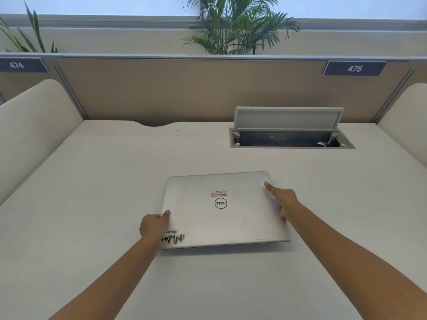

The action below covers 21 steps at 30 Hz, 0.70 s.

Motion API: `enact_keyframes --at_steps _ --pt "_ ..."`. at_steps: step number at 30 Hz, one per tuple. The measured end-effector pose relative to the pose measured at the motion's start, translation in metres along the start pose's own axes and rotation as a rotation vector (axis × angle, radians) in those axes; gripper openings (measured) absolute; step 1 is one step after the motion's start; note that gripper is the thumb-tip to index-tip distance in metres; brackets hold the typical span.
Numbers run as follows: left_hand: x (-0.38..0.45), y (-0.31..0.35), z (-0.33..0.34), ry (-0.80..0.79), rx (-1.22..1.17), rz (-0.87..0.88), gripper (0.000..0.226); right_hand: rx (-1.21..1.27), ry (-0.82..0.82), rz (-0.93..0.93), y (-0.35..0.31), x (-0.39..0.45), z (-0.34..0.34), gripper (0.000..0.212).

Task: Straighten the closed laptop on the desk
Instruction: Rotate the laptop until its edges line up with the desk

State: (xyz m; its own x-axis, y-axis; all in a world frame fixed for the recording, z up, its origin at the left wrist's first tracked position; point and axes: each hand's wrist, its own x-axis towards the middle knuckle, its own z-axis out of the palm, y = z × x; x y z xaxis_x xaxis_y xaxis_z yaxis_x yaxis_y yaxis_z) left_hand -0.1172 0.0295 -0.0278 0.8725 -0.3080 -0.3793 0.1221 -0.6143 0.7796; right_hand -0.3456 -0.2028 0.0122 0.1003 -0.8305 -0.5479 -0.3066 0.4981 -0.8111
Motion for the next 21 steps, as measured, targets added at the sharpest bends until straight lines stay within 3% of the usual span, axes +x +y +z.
enact_keyframes --at_steps 8,21 --pt "0.006 0.002 0.005 0.009 0.008 0.022 0.034 -0.045 0.032 -0.087 0.005 0.010 0.003 0.053" --pt "0.006 0.007 0.009 0.067 0.105 0.066 0.046 -0.108 0.016 -0.140 0.011 0.021 0.007 0.044"
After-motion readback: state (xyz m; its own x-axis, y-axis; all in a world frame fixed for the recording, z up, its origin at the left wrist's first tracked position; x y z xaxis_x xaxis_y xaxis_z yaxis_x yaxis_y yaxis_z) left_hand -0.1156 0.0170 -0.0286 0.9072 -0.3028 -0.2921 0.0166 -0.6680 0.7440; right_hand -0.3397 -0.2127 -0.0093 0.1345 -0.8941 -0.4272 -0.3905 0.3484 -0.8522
